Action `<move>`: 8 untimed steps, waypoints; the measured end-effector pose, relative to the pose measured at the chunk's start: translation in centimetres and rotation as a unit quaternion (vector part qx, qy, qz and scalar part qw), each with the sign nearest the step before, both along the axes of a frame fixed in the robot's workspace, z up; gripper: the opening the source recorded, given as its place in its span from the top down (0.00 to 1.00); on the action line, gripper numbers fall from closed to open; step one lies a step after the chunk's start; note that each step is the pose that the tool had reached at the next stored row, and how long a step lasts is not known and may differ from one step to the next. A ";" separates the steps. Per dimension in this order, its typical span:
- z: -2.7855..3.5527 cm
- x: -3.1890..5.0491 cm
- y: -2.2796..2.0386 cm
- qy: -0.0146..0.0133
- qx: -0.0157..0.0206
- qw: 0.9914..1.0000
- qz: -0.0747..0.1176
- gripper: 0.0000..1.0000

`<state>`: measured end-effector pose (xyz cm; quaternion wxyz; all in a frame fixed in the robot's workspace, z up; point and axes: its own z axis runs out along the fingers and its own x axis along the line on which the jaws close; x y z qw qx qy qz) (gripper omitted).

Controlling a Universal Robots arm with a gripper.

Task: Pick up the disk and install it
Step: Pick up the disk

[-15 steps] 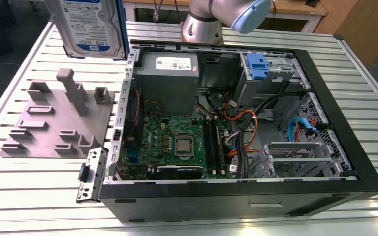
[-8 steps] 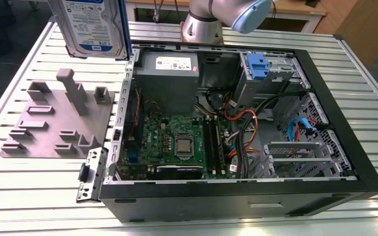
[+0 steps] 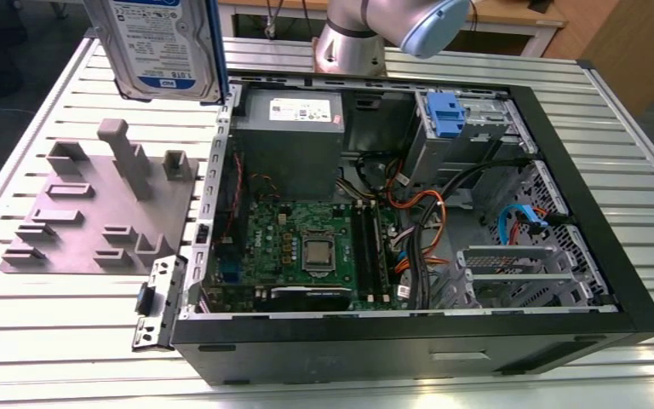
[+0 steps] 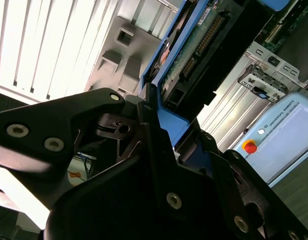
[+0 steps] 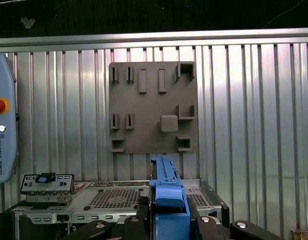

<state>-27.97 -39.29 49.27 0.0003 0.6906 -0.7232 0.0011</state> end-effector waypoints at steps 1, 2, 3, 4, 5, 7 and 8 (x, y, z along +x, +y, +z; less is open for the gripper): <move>0.00 0.00 0.00 0.000 0.000 1.000 0.000 0.63; 0.00 0.01 0.00 0.000 0.000 1.000 0.000 0.63; 0.00 0.02 -0.02 0.000 0.000 1.000 0.000 0.63; 0.00 0.02 -0.07 0.000 0.000 1.000 0.000 0.63; 0.00 0.01 -0.13 0.000 0.000 1.000 0.000 0.63; 0.00 0.01 -0.35 0.000 0.000 1.000 0.000 0.63; 0.00 0.01 -0.47 0.000 0.000 1.000 0.000 0.63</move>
